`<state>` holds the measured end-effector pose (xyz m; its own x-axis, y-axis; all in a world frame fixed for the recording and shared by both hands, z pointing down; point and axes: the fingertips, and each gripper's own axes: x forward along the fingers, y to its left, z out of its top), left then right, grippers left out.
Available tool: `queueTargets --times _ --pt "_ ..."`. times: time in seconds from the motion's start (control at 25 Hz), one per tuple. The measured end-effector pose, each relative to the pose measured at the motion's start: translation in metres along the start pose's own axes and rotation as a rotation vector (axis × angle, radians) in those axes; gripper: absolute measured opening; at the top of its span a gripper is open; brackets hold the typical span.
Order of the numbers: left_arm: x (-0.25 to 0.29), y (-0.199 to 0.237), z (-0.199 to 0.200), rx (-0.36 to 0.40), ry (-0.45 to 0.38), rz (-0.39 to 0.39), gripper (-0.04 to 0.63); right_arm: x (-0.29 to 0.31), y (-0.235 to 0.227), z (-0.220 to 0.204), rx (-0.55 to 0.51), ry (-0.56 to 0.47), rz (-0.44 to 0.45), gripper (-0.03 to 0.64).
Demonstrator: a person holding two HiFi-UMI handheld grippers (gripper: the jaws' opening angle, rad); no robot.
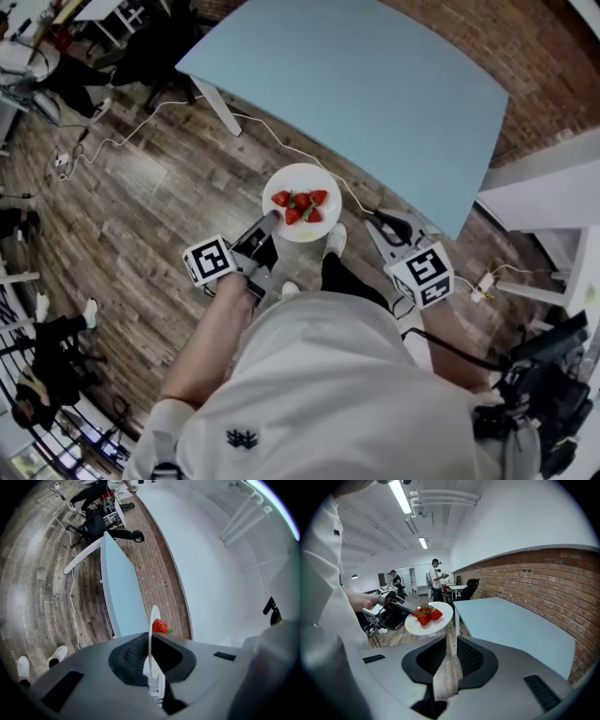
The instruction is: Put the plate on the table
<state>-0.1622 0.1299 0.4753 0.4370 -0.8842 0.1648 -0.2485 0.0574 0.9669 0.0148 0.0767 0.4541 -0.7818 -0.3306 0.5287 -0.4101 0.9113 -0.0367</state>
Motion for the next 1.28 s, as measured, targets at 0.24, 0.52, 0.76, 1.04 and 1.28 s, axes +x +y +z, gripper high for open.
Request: queueTargets --times 0.24,0.52,0.76,1.04,1.28 --pt "0.065 -0.017 0.034 0.042 0.028 0.005 0.011 0.01 -0.052 0.028 -0.021 -0.048 0.016 0.098" --pt "0.177 -0.016 0.059 0.061 0.077 0.046 0.011 0.019 -0.149 0.009 0.025 -0.014 0.007 0.098" --pt "0.235 -0.002 0.089 0.062 0.123 0.062 0.011 0.038 -0.185 0.008 0.074 0.009 -0.035 0.098" --pt "0.309 0.019 0.133 0.067 0.234 0.027 0.011 0.066 -0.227 0.032 0.12 0.023 -0.151 0.098" --pt "0.377 0.033 0.168 0.077 0.361 0.017 0.011 0.091 -0.26 0.058 0.196 0.034 -0.252 0.098"
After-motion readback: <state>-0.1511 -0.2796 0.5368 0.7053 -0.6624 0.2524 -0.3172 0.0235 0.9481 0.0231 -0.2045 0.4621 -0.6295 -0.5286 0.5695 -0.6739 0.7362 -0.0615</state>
